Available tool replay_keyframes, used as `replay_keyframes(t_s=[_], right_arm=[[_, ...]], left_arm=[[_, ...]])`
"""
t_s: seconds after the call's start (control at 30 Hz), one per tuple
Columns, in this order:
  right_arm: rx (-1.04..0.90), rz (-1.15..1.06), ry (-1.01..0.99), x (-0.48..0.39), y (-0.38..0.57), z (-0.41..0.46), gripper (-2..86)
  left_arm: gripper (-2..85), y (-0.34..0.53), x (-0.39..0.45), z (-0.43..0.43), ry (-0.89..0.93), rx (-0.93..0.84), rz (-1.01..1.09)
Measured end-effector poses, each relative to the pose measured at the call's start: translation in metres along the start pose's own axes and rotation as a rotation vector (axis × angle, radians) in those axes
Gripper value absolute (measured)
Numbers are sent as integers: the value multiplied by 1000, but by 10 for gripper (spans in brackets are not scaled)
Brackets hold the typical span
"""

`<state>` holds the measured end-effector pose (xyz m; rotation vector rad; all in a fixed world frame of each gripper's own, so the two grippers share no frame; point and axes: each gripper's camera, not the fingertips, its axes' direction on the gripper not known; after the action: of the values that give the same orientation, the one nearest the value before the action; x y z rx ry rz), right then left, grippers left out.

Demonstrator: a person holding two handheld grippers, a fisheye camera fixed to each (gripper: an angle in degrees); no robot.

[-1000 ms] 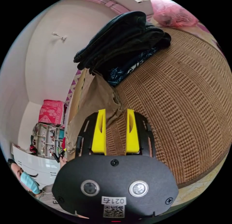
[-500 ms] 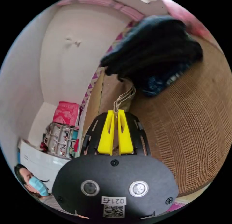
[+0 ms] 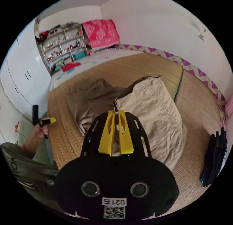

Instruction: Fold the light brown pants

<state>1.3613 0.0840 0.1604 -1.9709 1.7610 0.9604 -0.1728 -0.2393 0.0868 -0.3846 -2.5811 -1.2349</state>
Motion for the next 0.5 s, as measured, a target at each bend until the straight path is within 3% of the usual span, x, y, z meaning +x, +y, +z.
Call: replay_keyframes(t_s=[0.1, 0.3, 0.4, 0.5], right_arm=[[-87, -4, 51, -26, -5, 59, 8], [76, -7, 94, -52, -17, -4, 18], [-98, -56, 33, -70, -29, 29, 39], [-44, -43, -43, -64, -31, -2, 66]], left_arm=[[-9, 5, 2, -22, 9, 20, -4], [-7, -15, 19, -40, -54, -22, 81], [1, -45, 12, -40, -13, -2, 30], [56, -70, -8, -55, 26, 55, -84]])
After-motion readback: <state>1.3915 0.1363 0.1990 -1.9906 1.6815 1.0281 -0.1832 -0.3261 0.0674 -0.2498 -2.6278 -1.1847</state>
